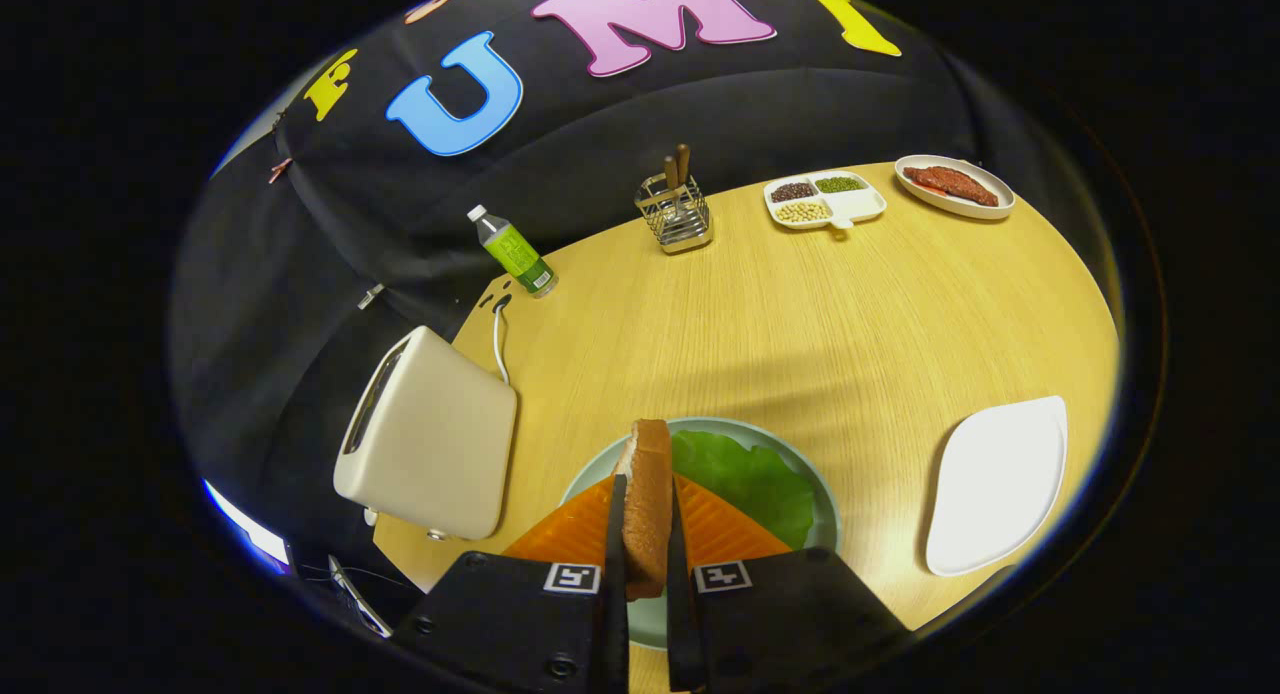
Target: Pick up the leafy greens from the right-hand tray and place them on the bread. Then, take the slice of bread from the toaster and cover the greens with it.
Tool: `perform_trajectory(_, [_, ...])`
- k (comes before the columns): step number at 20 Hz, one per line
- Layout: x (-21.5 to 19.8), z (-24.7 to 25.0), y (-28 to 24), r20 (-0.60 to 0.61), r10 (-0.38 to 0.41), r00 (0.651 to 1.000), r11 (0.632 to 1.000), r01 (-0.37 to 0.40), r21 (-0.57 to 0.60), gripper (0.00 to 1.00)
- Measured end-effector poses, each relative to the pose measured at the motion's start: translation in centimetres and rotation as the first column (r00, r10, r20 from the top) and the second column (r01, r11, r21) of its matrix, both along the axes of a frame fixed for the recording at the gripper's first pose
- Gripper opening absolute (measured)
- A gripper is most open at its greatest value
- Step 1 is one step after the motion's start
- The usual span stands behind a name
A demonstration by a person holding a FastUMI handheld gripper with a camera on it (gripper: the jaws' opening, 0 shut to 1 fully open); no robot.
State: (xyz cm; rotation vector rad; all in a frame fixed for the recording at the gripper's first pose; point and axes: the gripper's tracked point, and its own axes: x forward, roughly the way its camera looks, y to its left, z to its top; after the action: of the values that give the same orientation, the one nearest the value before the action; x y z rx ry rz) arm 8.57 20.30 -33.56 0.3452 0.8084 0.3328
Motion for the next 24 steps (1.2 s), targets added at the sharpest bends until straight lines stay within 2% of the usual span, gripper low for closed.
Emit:
perform_trajectory(2, [0.0,-0.8,-1.1,0.01,-0.014,1.0,0.999,0.015,-0.046,0.24])
perform_trajectory(6, [-0.2,-1.8,-2.9,0.028,-0.009,1.0,0.991,0.013,-0.131,0.66])
perform_trajectory(7, [-0.3,-1.7,-3.2,0.029,-0.007,1.0,0.991,0.011,-0.135,0.8])
perform_trajectory(8, [-0.4,-1.5,-3.5,0.033,-0.007,0.999,0.99,0.012,-0.137,0.84])
perform_trajectory(9, [-0.5,-1.0,-3.7,0.041,-0.009,0.999,0.99,0.014,-0.137,0.96])
perform_trajectory(10, [-0.4,-0.6,-4.1,0.051,-0.013,0.999,0.99,0.021,-0.143,0.99])
perform_trajectory(14, [-0.6,2.6,-6.3,0.121,-0.011,0.993,0.981,0.035,-0.192,0.99])
perform_trajectory(20, [-2.3,10.8,-10.2,0.25,-0.025,0.968,0.967,0.087,-0.238,0.99])
perform_trajectory(22, [-2.5,14.5,-11.7,0.331,-0.032,0.943,0.958,0.124,-0.26,0.99])
perform_trajectory(24, [-2.9,18.2,-13.7,0.425,-0.042,0.904,0.94,0.18,-0.291,0.98])
